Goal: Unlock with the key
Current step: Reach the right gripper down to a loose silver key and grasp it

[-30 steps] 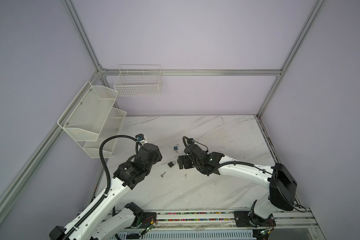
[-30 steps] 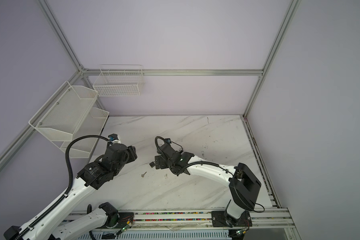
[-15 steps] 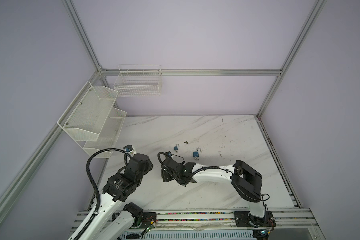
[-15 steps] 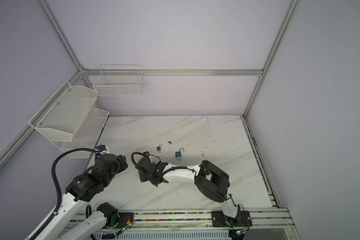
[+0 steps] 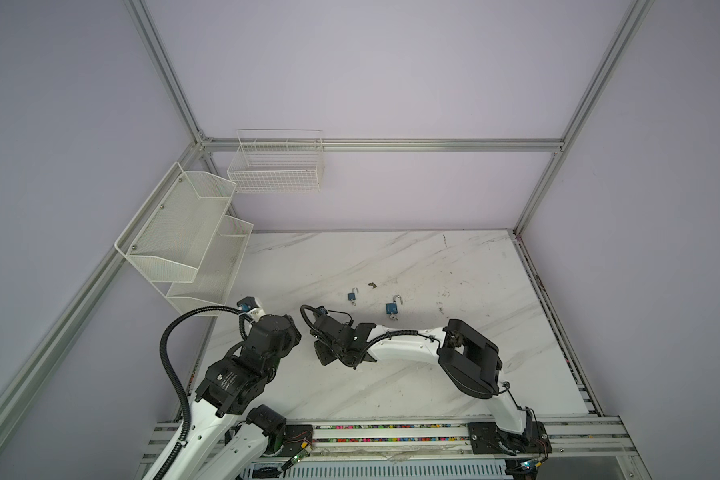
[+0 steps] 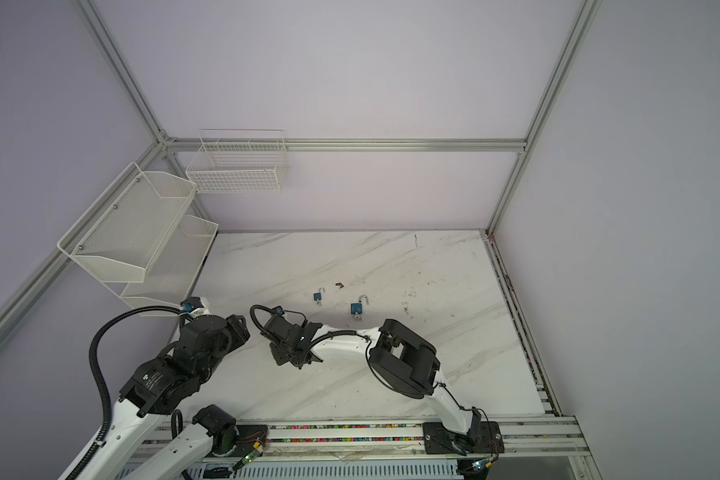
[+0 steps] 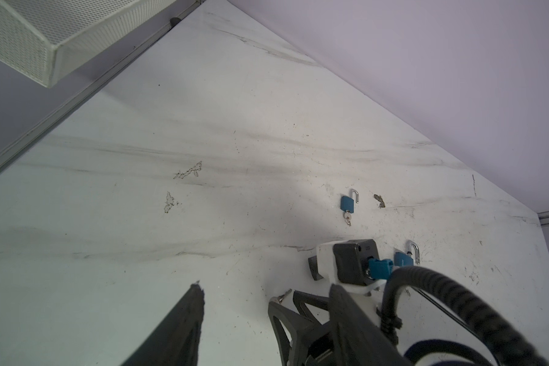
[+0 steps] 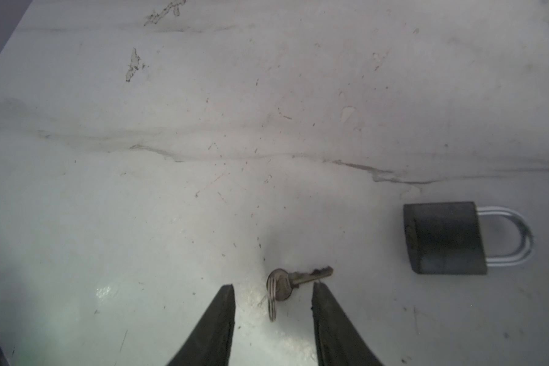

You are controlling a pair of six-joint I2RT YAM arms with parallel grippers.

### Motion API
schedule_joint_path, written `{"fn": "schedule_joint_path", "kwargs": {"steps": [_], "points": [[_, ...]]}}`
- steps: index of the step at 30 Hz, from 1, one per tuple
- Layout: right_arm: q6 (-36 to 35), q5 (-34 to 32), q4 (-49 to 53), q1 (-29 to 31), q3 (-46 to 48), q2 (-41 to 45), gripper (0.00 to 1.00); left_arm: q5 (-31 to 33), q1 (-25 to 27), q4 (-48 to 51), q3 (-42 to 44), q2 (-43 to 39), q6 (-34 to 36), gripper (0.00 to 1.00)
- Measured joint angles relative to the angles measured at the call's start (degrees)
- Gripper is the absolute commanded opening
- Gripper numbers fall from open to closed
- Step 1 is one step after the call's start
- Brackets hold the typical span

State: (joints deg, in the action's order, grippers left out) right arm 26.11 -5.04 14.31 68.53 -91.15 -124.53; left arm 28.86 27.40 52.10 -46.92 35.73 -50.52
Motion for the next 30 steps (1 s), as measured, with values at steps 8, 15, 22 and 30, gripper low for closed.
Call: {"fn": "schedule_joint_path", "kwargs": {"steps": [8, 15, 22, 30], "points": [[-1.44, -0.09, 1.51, 0.33, -1.53, -2.01, 0.32, 0.63, 0.0, 0.35, 0.02, -0.83, -0.13, 0.63], [-2.25, -0.52, 1.86, 0.98, -2.71, -3.21, 0.26, 1.07, 0.0, 0.46, 0.63, -0.98, -0.87, 0.63], [-2.56, -1.64, 2.38, 1.18, -3.54, -3.82, 0.2, 1.25, 0.0, 0.76, 0.81, -1.05, -1.01, 0.63], [-2.91, -2.54, 2.89, 1.27, -3.87, -4.07, 0.1, 1.25, 0.0, 0.76, 1.25, -1.03, -1.05, 0.63]]}}
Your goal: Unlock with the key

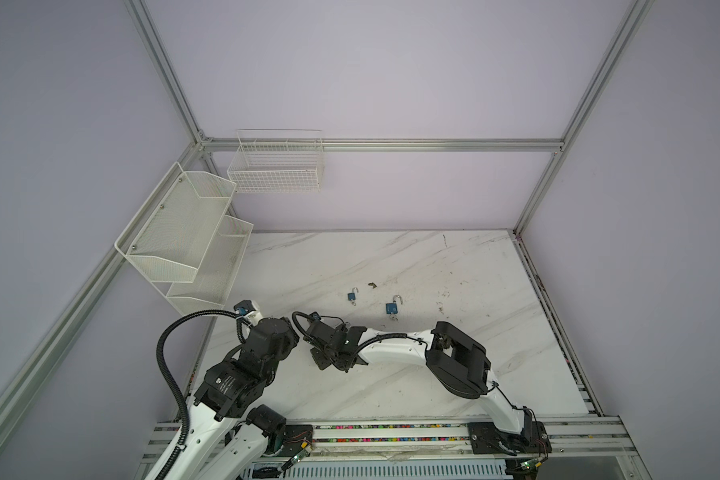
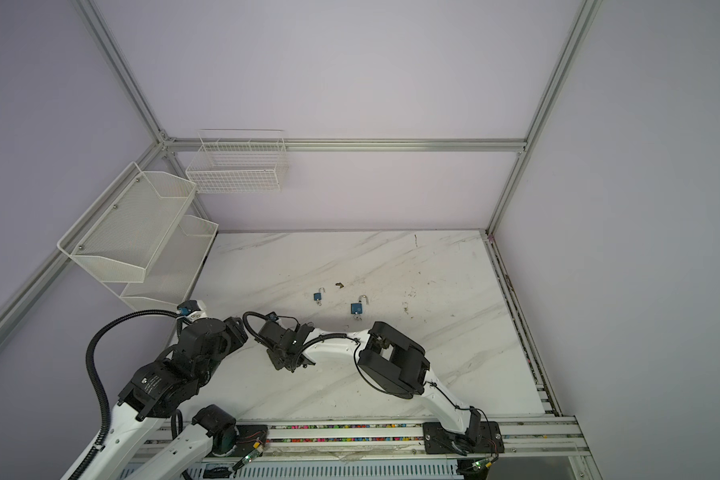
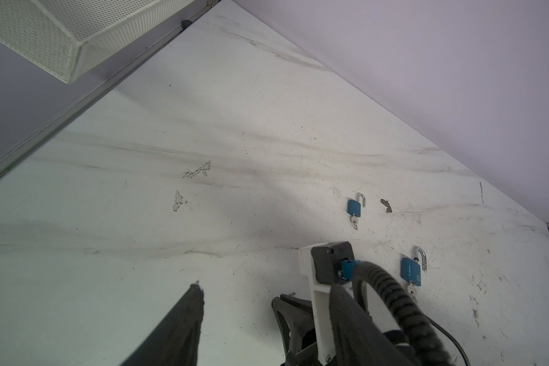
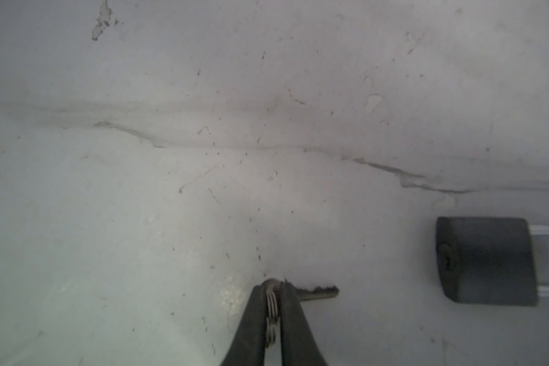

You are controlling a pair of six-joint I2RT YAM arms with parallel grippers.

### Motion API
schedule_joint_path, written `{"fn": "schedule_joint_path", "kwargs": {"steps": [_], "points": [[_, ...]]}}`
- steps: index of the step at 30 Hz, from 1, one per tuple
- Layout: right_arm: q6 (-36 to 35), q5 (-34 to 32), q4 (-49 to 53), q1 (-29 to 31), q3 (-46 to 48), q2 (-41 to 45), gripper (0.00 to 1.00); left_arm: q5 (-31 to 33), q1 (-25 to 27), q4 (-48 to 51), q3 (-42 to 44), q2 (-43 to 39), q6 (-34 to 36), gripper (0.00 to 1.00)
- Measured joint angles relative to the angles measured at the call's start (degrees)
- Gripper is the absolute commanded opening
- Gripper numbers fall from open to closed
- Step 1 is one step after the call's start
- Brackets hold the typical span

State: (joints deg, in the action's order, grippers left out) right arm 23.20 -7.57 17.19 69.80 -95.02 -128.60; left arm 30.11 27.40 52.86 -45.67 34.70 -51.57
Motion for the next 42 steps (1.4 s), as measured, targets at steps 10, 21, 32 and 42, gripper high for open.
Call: {"fn": "schedule_joint_path", "kwargs": {"steps": [10, 21, 32, 42], "points": [[-0.98, -0.2, -0.81, 0.02, 4.7, 3.41, 0.03, -0.74, 0.0, -0.07, 0.24, 0.0, -0.37, 0.63], [-7.85, -2.14, -3.04, -0.11, 18.43, 19.87, 0.0, -5.22, -0.02, -0.7, 0.24, -1.7, -2.27, 0.63], [-12.02, -0.48, -5.99, -5.9, 25.83, 35.12, 0.0, -19.34, -0.02, -12.52, 3.67, -2.62, -11.78, 0.64], [-5.07, 1.99, -14.19, -9.86, 27.34, 42.51, 0.0, -30.42, 0.0, -36.24, 8.5, 7.52, -28.48, 0.63]]}}
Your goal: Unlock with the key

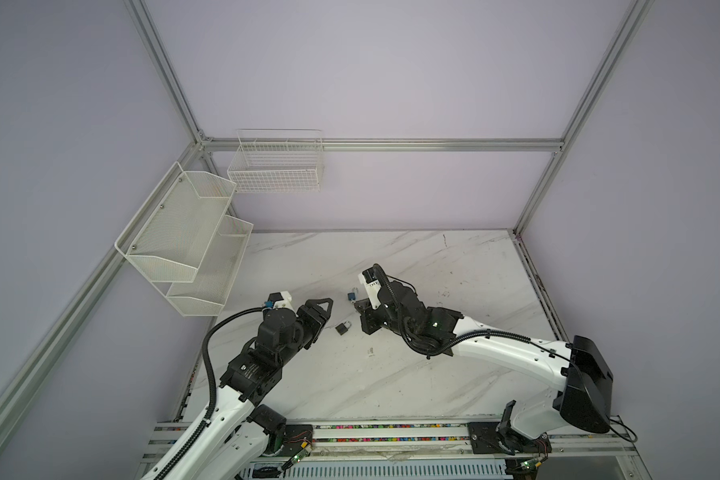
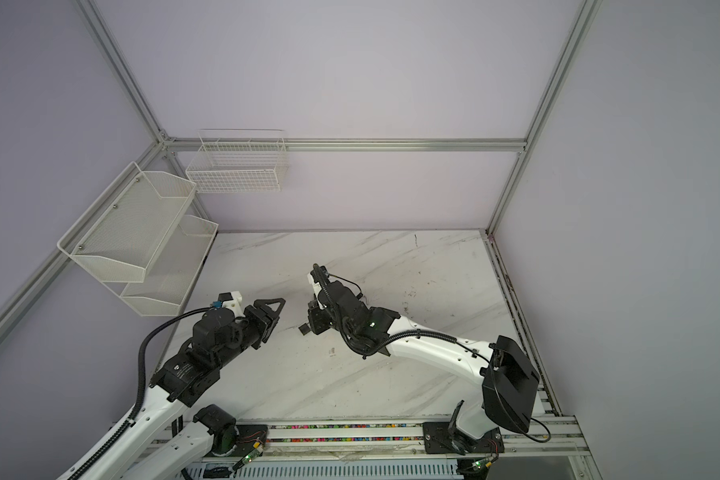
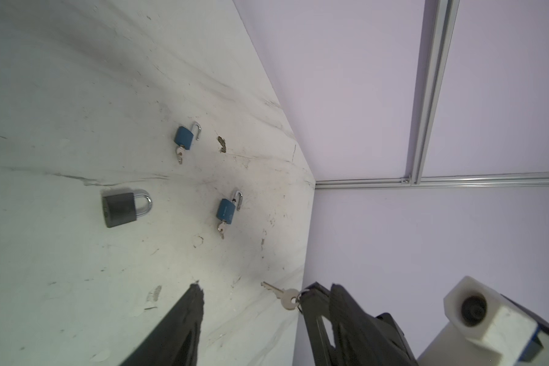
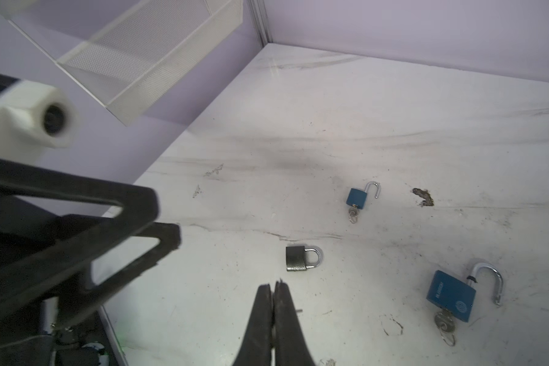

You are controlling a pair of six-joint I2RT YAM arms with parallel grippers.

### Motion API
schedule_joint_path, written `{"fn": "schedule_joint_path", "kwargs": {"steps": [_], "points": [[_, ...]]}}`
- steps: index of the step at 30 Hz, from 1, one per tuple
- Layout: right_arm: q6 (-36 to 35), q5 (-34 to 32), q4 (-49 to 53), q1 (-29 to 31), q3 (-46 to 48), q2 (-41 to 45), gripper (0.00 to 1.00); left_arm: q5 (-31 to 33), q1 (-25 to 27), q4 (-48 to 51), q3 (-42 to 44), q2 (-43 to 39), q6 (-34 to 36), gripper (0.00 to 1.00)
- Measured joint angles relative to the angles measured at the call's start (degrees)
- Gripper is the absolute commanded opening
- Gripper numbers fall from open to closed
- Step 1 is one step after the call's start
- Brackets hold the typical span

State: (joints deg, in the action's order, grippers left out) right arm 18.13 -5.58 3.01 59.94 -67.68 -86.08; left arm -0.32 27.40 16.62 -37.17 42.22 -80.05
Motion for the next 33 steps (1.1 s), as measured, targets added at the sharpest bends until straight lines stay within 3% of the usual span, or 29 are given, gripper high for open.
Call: {"fn": "schedule_joint_path", "kwargs": {"steps": [4, 14, 33], "points": [[3.37, -0.66, -4.15, 0.11, 1.25, 1.84, 0.0, -1.38, 0.0, -6.58, 0.02, 4.04, -5.95, 0.63], [8.22, -1.07, -11.54, 0.2, 1.36, 1.38, 0.0, 1.29, 0.17, -16.2, 2.27, 3.02, -18.08, 0.62], [9.94, -1.11, -18.99, 2.71, -2.86, -4.57, 0.0, 5.92, 3.41, -22.95, 3.21, 4.39, -28.46, 0.63]]}}
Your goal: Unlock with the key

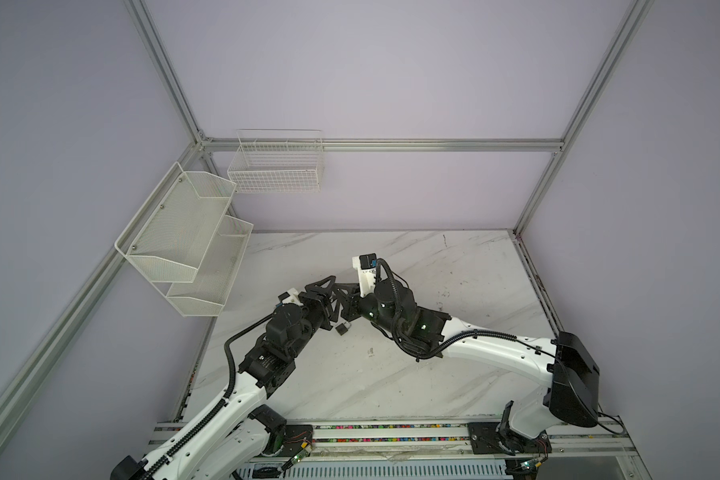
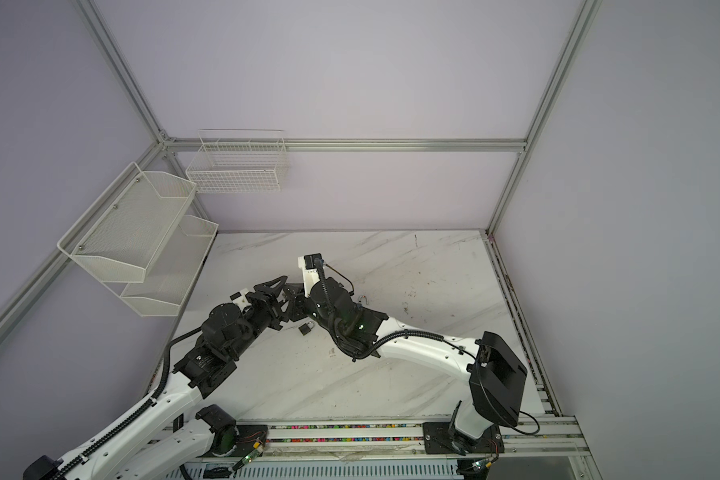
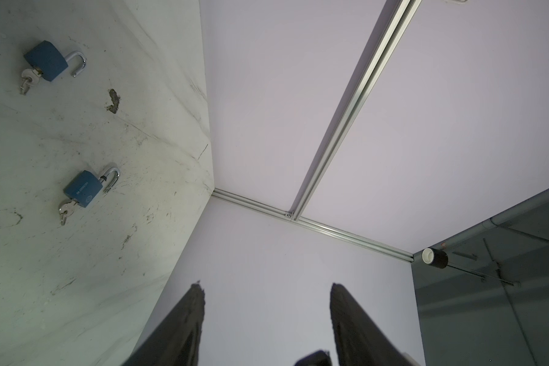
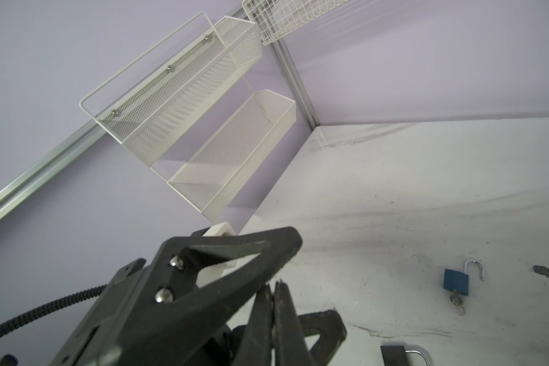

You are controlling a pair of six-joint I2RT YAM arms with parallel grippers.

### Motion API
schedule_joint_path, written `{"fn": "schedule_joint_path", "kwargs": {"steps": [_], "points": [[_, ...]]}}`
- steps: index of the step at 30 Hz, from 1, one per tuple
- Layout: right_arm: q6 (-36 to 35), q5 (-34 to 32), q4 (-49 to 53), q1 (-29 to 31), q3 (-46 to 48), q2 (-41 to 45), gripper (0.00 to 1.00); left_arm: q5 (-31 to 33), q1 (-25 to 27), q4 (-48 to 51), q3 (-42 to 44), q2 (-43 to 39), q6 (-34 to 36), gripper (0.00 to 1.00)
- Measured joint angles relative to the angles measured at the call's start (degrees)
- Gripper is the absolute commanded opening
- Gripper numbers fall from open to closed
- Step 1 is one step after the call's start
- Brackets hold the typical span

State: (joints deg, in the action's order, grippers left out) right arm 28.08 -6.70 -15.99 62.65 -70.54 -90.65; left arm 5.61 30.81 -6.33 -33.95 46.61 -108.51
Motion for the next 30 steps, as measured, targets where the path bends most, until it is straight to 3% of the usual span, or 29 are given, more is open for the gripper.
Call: {"fn": "schedule_joint_path", "kwargs": {"steps": [10, 25, 30], "points": [[0.44, 0.02, -1.46, 0.74, 0.63, -0.31, 0.0, 2.73, 0.76, -1.84, 1.22, -0.46, -2.38, 0.57], [-0.13, -1.51, -1.81, 0.79, 2.21, 2.67, 0.0, 3.96, 0.83, -1.79, 2.05, -0.81, -4.44, 0.35], [-0.79, -1.42, -2.23, 0.79, 2.25, 3.54, 0.0, 4.02, 0.83, -1.79, 2.05, -0.81, -4.48, 0.34]]}}
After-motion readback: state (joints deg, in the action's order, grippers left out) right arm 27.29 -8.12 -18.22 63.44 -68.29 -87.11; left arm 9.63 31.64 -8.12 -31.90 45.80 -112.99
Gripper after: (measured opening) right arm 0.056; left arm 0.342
